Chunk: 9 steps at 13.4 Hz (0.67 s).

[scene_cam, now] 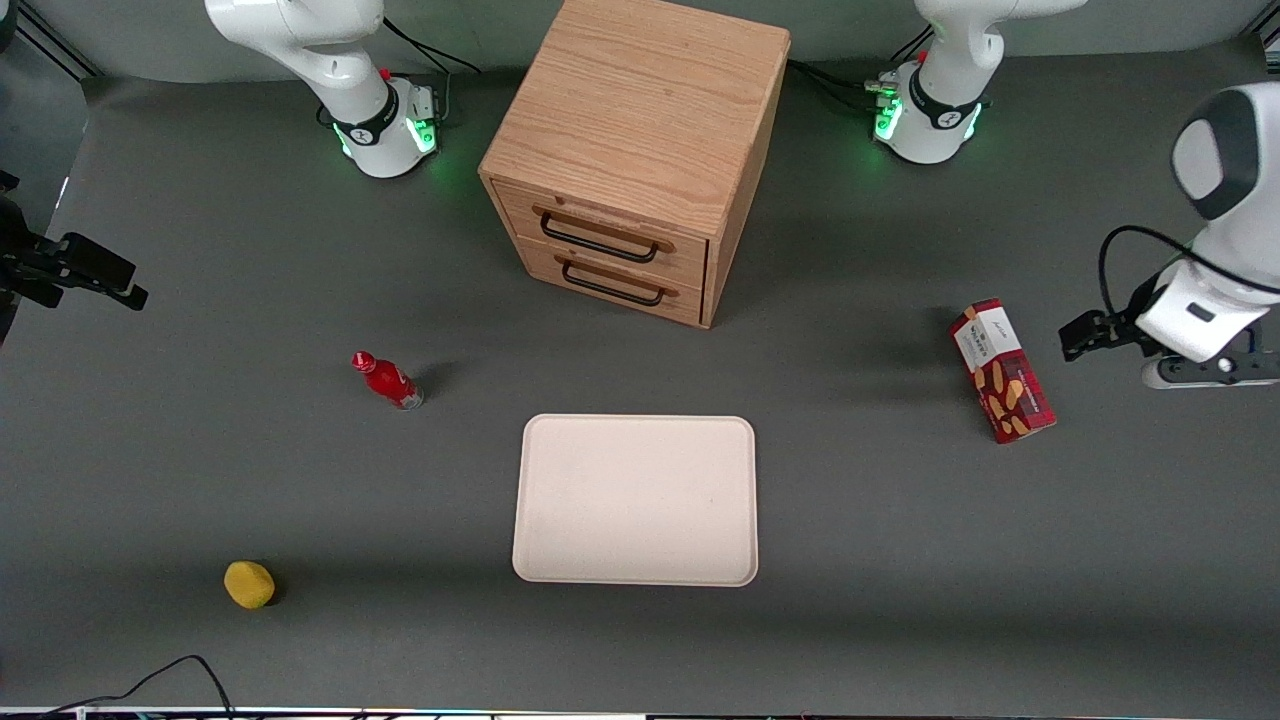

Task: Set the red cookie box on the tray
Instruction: 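Move the open left gripper down over the red plaid cookie box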

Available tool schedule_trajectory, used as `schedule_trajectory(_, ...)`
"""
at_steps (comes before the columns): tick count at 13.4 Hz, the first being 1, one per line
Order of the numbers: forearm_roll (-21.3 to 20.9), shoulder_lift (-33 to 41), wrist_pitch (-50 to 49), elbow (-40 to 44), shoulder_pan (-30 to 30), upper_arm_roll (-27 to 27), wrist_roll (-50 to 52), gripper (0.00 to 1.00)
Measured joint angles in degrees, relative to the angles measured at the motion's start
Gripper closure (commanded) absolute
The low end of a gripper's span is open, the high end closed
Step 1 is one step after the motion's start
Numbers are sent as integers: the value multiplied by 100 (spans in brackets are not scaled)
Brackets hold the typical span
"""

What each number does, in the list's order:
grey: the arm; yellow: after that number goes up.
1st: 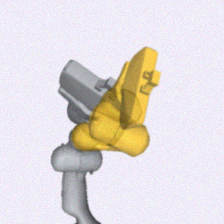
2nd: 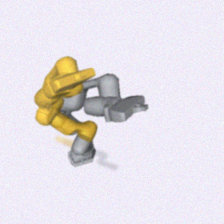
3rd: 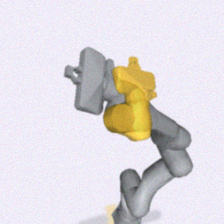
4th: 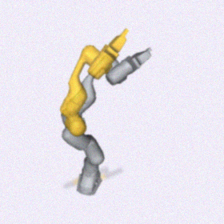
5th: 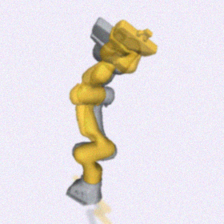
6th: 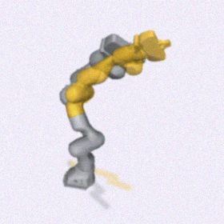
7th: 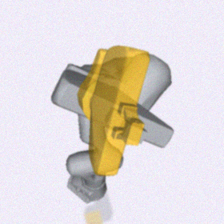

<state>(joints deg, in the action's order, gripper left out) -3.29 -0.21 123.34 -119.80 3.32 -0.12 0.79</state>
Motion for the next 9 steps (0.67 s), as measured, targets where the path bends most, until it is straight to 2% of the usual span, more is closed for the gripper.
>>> schedule_trajectory(4, 8, -181, 1414, -1033, 110, 1, 286, 0)
schedule_trajectory(9, 130, -719, 2348, -1336, 138, -2, 498, 0)
